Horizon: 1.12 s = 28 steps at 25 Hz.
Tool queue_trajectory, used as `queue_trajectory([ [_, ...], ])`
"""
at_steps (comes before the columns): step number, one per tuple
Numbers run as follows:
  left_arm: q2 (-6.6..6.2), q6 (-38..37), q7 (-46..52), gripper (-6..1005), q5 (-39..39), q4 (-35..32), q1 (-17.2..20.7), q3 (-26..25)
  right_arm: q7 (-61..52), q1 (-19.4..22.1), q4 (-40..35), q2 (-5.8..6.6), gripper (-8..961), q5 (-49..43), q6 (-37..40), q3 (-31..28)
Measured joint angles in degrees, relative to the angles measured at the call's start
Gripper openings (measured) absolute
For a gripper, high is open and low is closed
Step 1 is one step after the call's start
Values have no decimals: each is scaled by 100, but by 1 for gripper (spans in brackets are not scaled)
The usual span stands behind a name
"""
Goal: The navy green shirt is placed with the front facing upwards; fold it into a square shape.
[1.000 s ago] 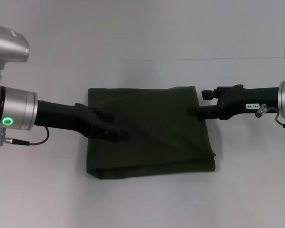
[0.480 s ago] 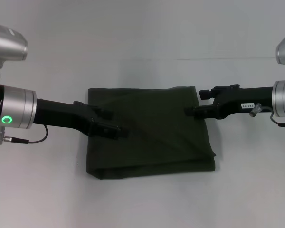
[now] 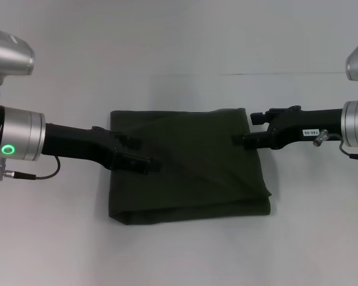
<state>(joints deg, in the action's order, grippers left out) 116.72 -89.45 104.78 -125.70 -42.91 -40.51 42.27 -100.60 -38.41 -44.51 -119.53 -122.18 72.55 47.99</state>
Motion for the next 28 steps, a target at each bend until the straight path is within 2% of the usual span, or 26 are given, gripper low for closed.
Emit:
queue_trajectory([
  [28,13,-12,2,947,-38,-42,0,24,10,29,4,0,852,28,-130,-1],
])
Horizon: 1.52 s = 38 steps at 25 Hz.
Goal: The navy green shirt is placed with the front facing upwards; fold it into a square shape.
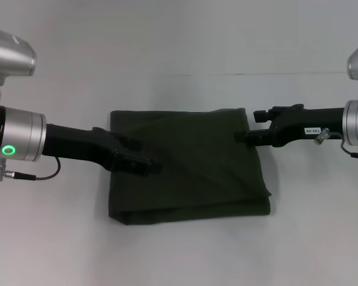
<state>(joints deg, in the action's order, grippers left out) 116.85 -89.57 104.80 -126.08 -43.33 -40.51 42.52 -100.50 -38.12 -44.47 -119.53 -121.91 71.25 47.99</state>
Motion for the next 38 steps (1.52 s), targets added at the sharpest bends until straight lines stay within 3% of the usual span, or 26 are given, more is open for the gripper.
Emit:
queue_trajectory([
  [11,-2,-5,286,947,24,19,45,-26,624,15,194,-36,852,193,-185,137],
  [16,-89,-163,862,946,39,99,3,-5,679,38,16,-25,852,179,-161,430],
  [24,78,-30,1373,946,110,-93,25,-92,728,6,-6,-26,852,342,13,469],
  [33,261,309,30,945,105,-341,254,23,652,30,63,-27,852,436,187,308],
  [38,257,309,199,945,73,-378,253,26,783,50,213,-35,852,706,84,408],
])
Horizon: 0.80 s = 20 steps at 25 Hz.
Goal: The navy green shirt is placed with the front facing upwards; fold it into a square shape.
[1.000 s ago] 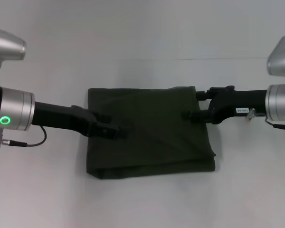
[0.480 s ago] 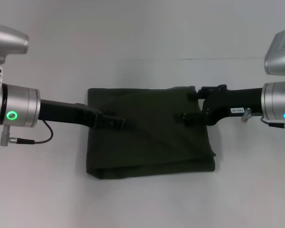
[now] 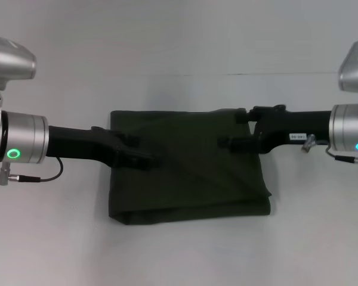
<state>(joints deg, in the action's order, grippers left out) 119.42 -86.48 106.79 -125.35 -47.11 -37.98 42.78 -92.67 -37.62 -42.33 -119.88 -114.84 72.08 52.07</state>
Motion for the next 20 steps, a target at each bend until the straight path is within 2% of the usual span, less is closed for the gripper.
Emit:
queue_trajectory([
  [11,-56,79,163,946,-5,-5,28,-48,-13,59,18,42,852,-21,524,327],
  [20,-60,60,199,946,-12,14,-20,2,15,62,6,35,852,-28,469,328],
])
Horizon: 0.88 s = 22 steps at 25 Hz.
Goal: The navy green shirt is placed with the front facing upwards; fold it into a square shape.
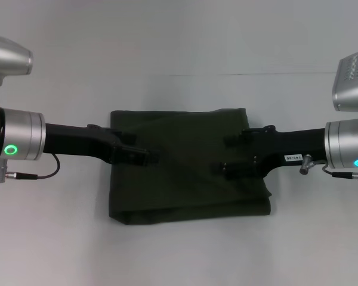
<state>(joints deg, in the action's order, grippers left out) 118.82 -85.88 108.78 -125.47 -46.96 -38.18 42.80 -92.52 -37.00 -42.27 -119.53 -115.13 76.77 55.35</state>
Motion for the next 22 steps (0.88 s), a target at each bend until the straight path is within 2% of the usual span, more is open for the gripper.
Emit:
queue_trajectory([
  [22,0,-77,36,946,-4,-15,7,0,23,-9,-1,0,852,21,5,-33],
])
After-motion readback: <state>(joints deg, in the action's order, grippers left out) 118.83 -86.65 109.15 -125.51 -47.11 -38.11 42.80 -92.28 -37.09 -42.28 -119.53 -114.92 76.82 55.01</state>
